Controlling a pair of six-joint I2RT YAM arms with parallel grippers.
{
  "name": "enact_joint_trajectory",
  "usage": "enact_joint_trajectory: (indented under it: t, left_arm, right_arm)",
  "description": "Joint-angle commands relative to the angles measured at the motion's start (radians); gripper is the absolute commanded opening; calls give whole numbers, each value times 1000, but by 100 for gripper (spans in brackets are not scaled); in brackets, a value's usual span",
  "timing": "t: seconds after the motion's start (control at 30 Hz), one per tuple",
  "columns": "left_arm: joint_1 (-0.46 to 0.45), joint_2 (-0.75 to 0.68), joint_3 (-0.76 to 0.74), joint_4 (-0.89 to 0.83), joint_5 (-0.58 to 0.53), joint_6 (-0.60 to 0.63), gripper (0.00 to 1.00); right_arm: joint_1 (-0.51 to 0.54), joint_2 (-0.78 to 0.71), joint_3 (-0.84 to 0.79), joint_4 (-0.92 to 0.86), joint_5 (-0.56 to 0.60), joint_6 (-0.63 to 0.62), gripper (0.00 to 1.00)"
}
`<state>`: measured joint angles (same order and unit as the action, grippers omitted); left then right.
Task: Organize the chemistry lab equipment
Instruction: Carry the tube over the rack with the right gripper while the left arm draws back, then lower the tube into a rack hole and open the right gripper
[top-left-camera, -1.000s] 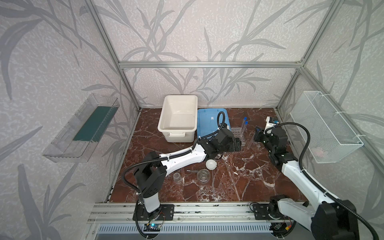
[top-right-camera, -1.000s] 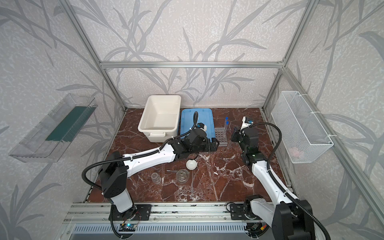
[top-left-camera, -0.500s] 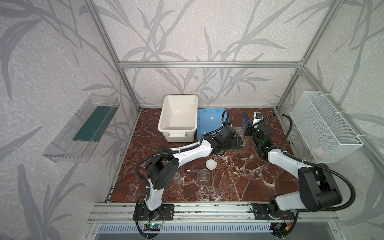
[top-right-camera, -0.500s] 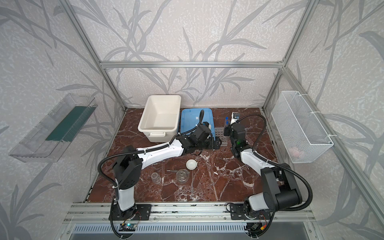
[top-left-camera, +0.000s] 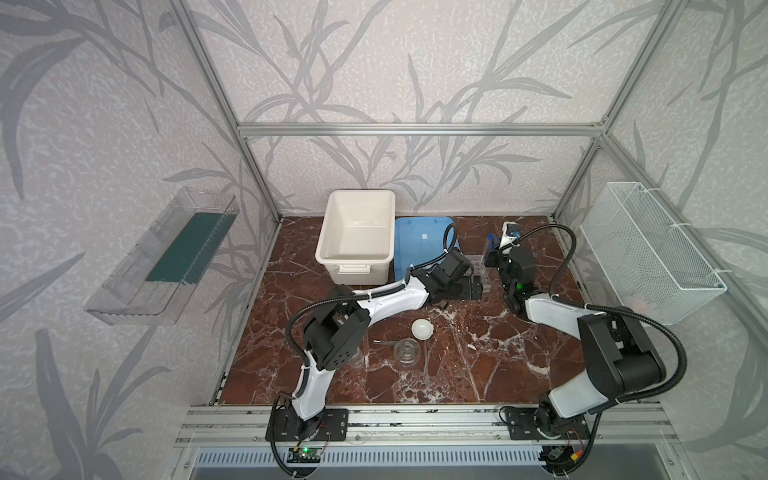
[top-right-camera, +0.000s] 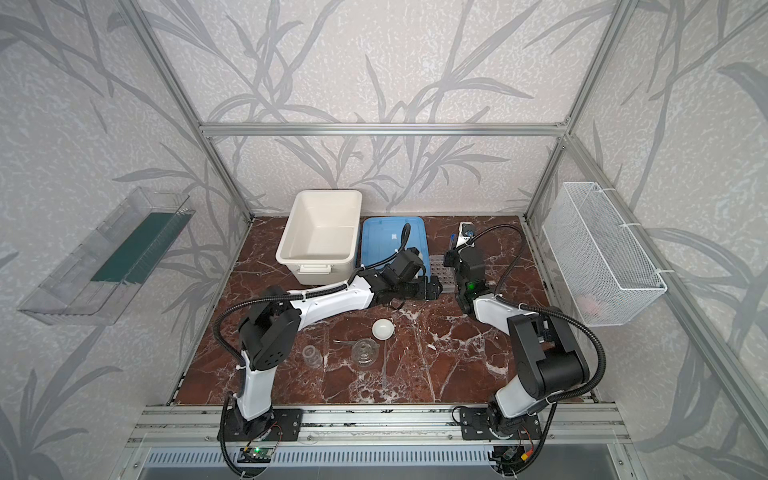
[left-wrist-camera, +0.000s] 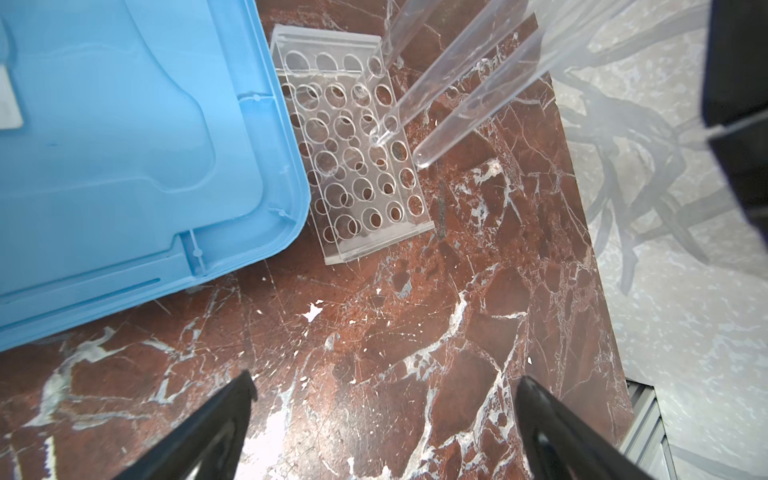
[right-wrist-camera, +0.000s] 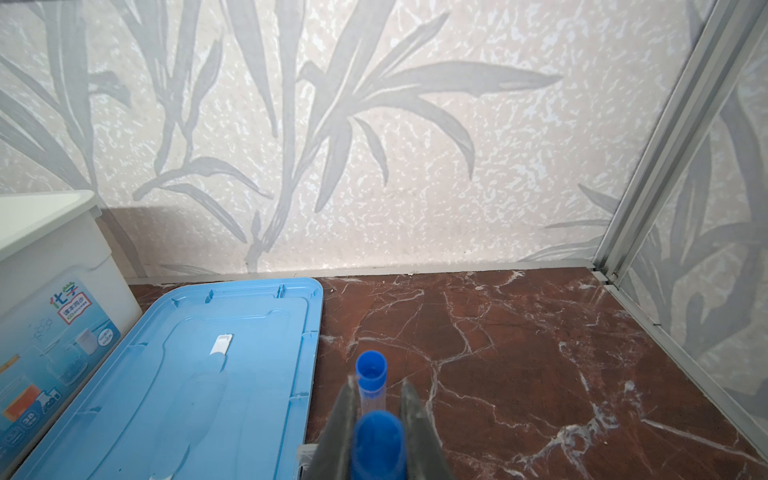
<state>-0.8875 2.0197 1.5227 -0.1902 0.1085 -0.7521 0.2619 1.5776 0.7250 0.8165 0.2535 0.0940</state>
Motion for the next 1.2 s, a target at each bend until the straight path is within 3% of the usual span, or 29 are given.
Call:
enact_joint_trajectory:
  t: [0.0,0.33,0.6,0.73,1.17]
  left_arm:
    - [1,18,28,3,15,3,99]
    - [1,26,22,24,37,4,99]
    - [1,26,12,36,33,-7,99]
    - [1,18,-1,41,29,-7,99]
    - [1,42,4,54,44,-15,99]
  right_arm:
    - [12,12,10,85,33,-12,15]
    - [31,33,-25,159,63,-21,15]
    - [31,-23,16,45,42,-38,15]
    - [31,4,-42,152,64,-33,15]
    - [32,58,-46,163,82,-28,15]
